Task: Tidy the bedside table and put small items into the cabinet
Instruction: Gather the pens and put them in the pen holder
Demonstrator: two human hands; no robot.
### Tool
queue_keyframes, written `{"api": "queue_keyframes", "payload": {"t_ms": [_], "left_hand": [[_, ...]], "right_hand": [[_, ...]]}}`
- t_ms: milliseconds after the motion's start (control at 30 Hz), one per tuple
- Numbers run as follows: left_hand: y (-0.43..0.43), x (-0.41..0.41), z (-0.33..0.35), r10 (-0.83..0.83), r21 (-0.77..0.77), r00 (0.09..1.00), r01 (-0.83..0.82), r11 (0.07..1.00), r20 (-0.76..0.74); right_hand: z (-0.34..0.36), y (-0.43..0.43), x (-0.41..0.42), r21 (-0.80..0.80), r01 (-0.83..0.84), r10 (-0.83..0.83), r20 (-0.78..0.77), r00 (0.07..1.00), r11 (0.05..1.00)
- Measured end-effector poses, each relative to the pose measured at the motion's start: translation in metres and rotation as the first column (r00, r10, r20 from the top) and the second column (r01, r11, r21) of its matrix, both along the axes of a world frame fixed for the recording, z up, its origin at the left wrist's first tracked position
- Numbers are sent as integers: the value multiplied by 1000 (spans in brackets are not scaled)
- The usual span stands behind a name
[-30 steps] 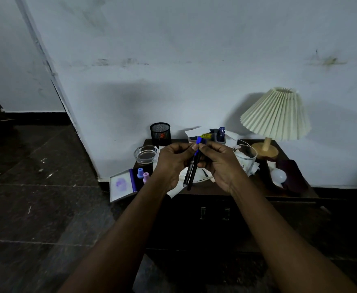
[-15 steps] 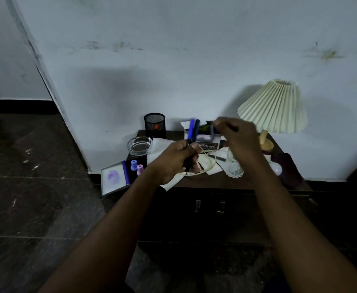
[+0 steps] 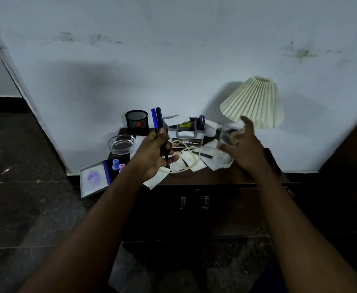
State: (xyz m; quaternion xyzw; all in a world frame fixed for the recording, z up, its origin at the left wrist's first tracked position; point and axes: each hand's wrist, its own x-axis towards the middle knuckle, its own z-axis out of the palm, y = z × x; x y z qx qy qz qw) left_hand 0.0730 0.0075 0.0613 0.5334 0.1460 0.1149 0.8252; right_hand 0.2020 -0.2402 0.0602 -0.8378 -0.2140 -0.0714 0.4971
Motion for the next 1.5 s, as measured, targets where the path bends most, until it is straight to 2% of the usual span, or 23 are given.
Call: {"api": "queue_keyframes", "payload": {"t_ms": [100,167,267,400,533,733,833,967,1100,1233,1367,1500], "left_hand": [[0,1,0,13,9,1000,-13,1000,2],[2,1,0,24,21,1000,-24,999,0],[5,1,-1,29,38,1000,-28,999,-8],[8,3,-2,51,52,998,-49,997,-29],[3,6,-4,78,75,995,-74,994,-53],[-24,9,-14,54,83,997,-49,995,-50],[-21,7,-11,70,132,997,-65,989,-31],[10,-6,5,279,175,957,-288,941,77],[52,-26,11,473,71,862,-491,868,183],[83,-44,8,572,20,808,-580,815,142],[114,-57,1,522,15,847,-525,851,101],[139,-64,-8,510,72,859,-512,856,46]], "right_hand": [[22,-26,10,128,143,-153,74,986,981],[31,-42,12,150,191,-212,134,968,970],[32,-53,9,154,215,-238,152,959,964],[22,-49,4,186,195,-216,103,971,963],[16,-28,-2,181,119,-136,86,987,976],[-2,15,-19,7,-60,58,143,988,998],[-7,26,-24,23,-93,90,115,989,995],[4,69,-36,97,-178,171,82,982,979],[25,166,-38,133,-303,303,24,953,943],[36,262,-36,42,-432,430,55,901,901],[22,315,-36,-129,-486,498,74,864,864],[1,333,-29,-208,-492,511,44,858,845]]}}
